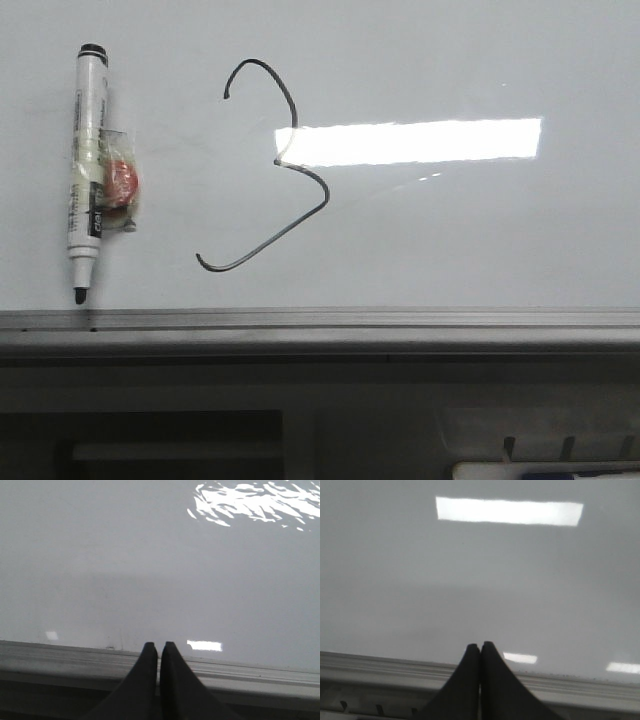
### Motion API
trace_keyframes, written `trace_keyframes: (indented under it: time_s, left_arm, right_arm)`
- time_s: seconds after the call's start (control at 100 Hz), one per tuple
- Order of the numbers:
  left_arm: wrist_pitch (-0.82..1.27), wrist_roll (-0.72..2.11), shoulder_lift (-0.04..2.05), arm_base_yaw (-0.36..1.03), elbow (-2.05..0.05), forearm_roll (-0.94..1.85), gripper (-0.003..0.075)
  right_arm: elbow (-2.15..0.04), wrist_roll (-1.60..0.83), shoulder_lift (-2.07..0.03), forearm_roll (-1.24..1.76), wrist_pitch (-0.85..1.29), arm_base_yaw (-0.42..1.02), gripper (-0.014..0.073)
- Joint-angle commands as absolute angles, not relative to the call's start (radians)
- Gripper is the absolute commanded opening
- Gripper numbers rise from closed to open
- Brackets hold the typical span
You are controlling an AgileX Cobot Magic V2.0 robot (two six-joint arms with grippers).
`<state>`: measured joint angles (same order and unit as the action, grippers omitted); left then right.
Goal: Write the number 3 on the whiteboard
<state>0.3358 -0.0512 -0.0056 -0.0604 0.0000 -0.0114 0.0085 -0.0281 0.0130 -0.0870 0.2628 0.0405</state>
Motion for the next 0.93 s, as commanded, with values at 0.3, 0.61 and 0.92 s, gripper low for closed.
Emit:
trace_keyframes:
  time_s: [0.3,0.61,0.92]
  left_arm:
    - [0.286,-0.063,-0.03,-0.054,0.012,-0.015,-0.0021]
    - [0.286,-0.063,-0.03,-0.054,0.012,-0.015,-0.002]
    - [0.286,-0.063,-0.03,-0.054,0.012,-0.015,-0.002]
  right_arm:
    - [0.038,-0.017,0.026,-0.102,0.326,0.035,-0.0061]
    - [0.038,-0.017,0.026,-0.102,0.324,0.035,-0.0061]
    - [0.038,-0.017,0.026,-0.102,0.324,0.035,-0.0061]
